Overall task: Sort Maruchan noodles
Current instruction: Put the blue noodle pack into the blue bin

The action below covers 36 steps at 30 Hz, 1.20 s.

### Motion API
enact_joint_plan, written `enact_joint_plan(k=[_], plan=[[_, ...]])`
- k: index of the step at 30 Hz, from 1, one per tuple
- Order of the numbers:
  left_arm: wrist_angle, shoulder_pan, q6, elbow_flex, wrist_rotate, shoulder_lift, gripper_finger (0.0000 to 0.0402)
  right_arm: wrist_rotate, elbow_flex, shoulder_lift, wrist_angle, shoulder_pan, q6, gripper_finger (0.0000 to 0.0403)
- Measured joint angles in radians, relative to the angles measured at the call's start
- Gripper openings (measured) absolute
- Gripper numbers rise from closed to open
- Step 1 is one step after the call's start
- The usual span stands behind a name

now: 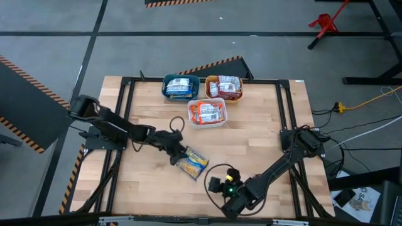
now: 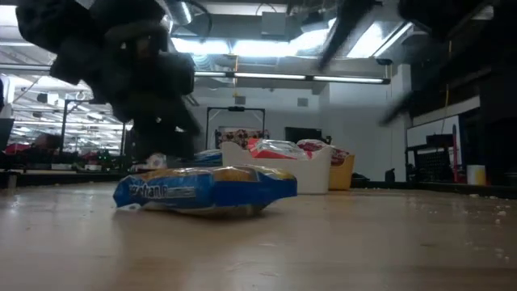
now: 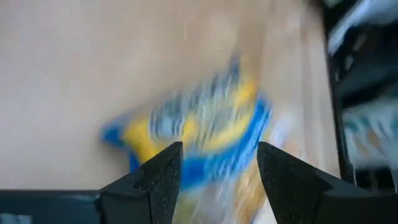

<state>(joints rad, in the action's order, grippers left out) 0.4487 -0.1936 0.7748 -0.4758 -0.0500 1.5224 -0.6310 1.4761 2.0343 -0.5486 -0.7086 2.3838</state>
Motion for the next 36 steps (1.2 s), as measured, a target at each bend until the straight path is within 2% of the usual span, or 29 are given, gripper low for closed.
enact_joint_plan(k=[2, 4, 11, 14, 19, 31, 36], plan=[[-0.012, 0.001, -0.051, -0.004, 0.061, -0.026, 0.0201, 0.022, 0.0, -0.003, -0.052, -0.007, 0.011, 0.0202], [-0.037, 0.011, -0.075, 0.002, 0.055, -0.018, 0.0201, 0.033, 0.0, -0.003, -0.082, -0.007, 0.012, 0.0202], [0.074, 0.009, -0.113, -0.003, -0.061, 0.019, 0.0201, -0.005, 0.0, -0.003, -0.089, 0.004, -0.006, 0.0202], [0.07, 0.011, -0.115, -0.002, -0.065, 0.081, 0.0197, -0.008, 0.0, -0.003, -0.101, 0.004, -0.007, 0.0202], [0.178, 0.009, -0.09, -0.006, -0.15, 0.205, 0.0185, -0.005, 0.0, -0.003, -0.109, 0.001, -0.01, 0.0202], [0.162, -0.003, -0.061, -0.008, -0.1, 0.231, 0.0175, -0.103, 0.0, 0.001, -0.102, 0.045, -0.01, 0.0202], [0.138, -0.003, -0.053, -0.005, -0.094, 0.229, 0.0175, -0.065, 0.0, 0.033, -0.034, 0.084, -0.001, 0.0202]])
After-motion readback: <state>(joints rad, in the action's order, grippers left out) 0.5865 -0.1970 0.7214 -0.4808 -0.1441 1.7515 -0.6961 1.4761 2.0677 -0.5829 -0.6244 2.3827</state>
